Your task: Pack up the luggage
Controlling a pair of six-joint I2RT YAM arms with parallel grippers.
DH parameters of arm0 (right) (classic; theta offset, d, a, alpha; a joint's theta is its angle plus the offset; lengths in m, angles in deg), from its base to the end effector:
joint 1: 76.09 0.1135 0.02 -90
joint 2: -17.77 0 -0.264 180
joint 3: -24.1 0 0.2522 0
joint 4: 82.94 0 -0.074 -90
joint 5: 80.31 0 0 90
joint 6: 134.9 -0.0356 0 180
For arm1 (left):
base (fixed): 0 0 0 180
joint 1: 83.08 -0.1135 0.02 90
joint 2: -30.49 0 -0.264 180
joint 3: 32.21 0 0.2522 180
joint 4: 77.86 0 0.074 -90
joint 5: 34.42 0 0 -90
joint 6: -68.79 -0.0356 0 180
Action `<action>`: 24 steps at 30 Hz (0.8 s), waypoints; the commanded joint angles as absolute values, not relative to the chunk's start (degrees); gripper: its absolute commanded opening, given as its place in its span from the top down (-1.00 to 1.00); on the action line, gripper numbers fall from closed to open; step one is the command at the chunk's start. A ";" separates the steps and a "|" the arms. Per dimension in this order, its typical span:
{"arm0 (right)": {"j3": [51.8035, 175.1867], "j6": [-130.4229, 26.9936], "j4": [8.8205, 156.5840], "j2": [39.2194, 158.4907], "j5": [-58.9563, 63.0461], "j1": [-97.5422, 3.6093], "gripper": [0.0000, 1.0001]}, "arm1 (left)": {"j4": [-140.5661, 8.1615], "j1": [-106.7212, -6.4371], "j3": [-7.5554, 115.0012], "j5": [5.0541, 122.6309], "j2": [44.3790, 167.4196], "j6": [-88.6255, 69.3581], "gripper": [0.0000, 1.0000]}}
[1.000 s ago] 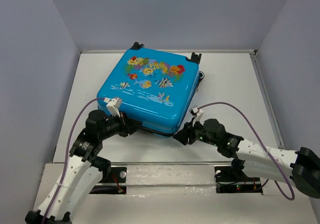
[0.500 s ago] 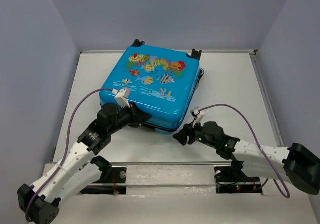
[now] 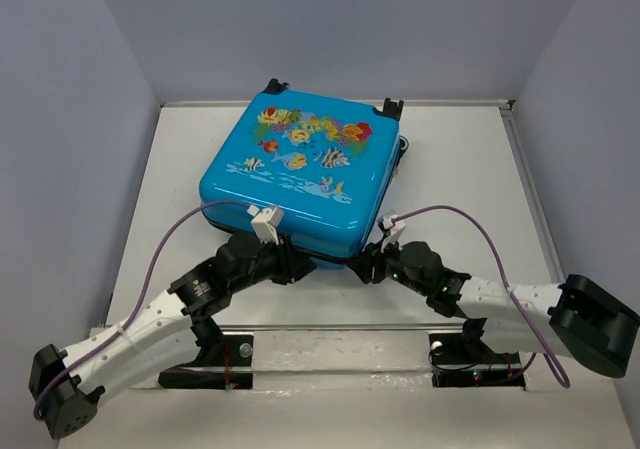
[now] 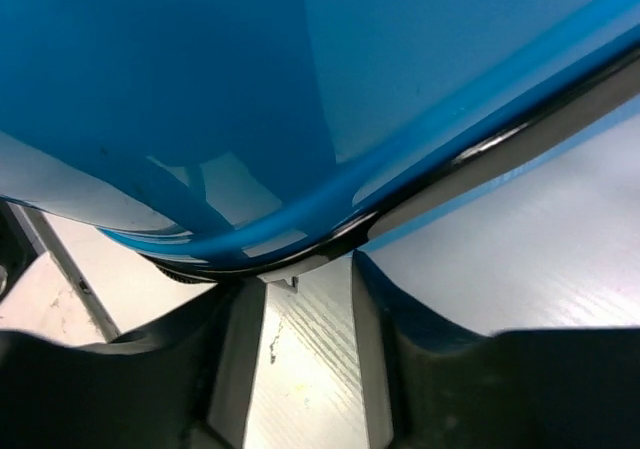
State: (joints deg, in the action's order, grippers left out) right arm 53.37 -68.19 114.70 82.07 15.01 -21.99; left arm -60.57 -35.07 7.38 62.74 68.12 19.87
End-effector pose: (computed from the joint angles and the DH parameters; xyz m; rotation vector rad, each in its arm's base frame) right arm 0.1296 0.1734 0.1739 -0.4561 1.9070 0.8291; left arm 0.1094 -0.1281 0.2544 0.2173 2.0012 -1.1655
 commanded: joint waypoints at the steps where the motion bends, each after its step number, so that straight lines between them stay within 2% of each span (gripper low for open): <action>1: 55.79 -65.64 123.72 82.99 16.63 -21.43 0.21 | -63.04 -29.21 7.83 54.20 71.71 22.38 0.35; 3: 55.53 -65.91 125.39 82.99 15.93 -21.43 0.47 | -66.53 -29.03 9.05 51.56 73.20 21.86 0.27; 4: 55.44 -66.17 125.83 82.99 15.67 -21.43 0.47 | -66.56 -29.03 9.59 50.49 73.73 21.68 0.27; 5: 55.27 -66.34 127.05 82.82 15.31 -21.43 0.58 | -68.39 -29.03 10.03 49.18 74.52 21.42 0.23; 7: 54.56 -67.48 127.94 82.03 13.65 -21.43 0.66 | -70.76 -29.11 11.69 46.18 77.42 20.37 0.21; 10: 52.98 -69.59 129.18 80.88 12.59 -20.29 0.86 | -73.14 -29.11 14.32 43.46 82.34 18.96 0.20; 13: 52.80 -71.00 125.50 79.04 13.55 -18.53 0.86 | -74.37 -29.11 16.96 39.86 86.38 17.64 0.20; 19: 57.01 -73.28 105.21 75.34 23.29 -4.75 0.86 | -75.61 -29.55 20.05 35.63 89.56 15.96 0.19; 23: 63.86 -75.66 99.82 81.82 29.01 2.39 0.86 | -78.42 -29.64 21.37 38.08 90.87 16.49 0.19; 24: 68.84 -75.14 100.69 87.33 29.28 2.39 0.86 | -78.95 -29.64 21.72 39.48 92.18 16.58 0.19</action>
